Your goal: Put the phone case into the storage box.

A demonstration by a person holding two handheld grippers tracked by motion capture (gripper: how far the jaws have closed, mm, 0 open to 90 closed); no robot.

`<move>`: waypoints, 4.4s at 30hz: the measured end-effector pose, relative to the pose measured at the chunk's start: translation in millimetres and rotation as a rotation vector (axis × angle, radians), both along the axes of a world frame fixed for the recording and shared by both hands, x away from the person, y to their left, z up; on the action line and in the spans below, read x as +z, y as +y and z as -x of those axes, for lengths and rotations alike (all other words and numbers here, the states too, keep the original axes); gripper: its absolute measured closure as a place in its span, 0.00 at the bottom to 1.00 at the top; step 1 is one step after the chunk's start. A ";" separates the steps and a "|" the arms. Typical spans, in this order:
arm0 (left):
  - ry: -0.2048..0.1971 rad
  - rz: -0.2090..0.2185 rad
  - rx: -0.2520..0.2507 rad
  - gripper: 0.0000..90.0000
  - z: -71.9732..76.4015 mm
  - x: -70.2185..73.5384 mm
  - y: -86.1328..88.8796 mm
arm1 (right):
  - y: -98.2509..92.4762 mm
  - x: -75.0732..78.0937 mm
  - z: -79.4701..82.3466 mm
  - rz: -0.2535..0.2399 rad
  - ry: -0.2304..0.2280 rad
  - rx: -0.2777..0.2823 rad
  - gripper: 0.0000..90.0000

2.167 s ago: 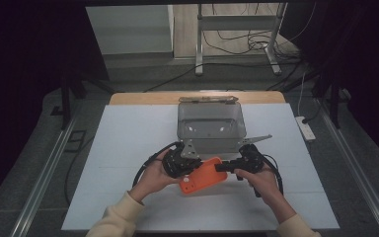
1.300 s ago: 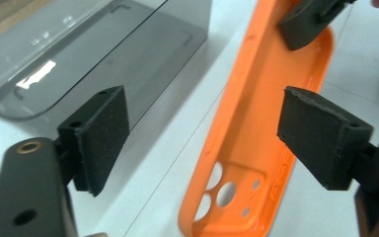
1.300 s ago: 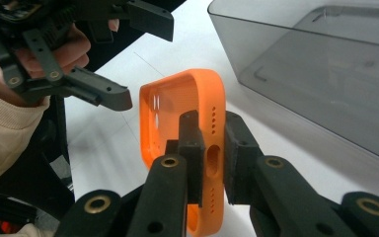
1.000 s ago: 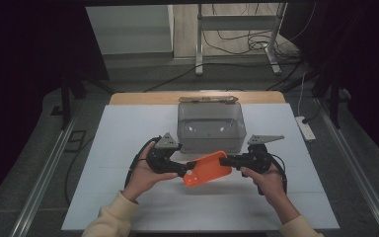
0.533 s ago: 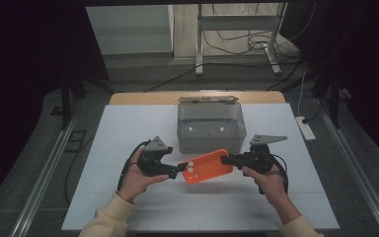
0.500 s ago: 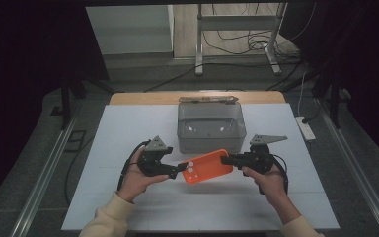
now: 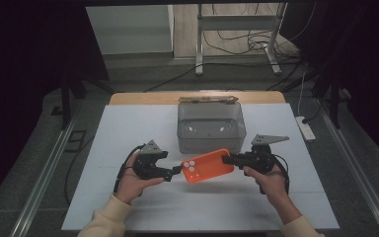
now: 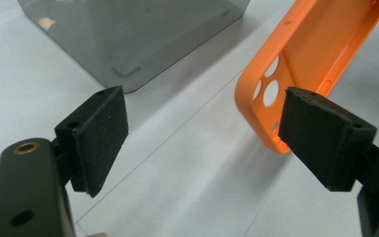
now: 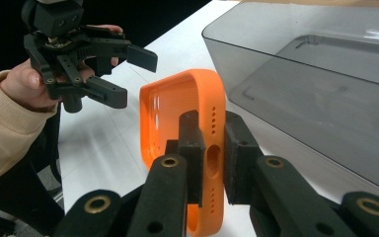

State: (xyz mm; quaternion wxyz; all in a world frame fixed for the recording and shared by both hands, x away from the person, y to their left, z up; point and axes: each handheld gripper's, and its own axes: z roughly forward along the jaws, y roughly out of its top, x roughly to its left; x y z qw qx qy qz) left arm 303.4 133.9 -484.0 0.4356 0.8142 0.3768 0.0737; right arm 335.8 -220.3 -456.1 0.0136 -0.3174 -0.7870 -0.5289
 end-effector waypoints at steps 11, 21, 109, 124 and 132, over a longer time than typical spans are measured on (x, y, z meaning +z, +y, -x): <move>0.014 0.020 -0.013 0.22 -0.4 -1.1 -0.6 | -0.5 0.2 0.4 -0.008 -0.010 -0.005 0.89; 0.038 0.055 -0.034 0.24 -1.3 -2.5 -4.1 | -0.5 0.1 0.4 -0.015 -0.014 -0.006 0.89; 0.005 0.011 -0.184 0.88 -2.5 5.2 -23.2 | 3.0 12.7 6.9 0.054 -0.117 0.062 0.44; -0.022 -0.042 -0.214 0.87 -4.4 9.1 -33.8 | 3.3 19.8 2.9 0.092 -0.111 0.089 0.41; -0.033 -0.063 -0.229 0.87 -3.0 10.1 -36.2 | 3.7 18.7 2.7 0.110 -0.104 0.086 0.40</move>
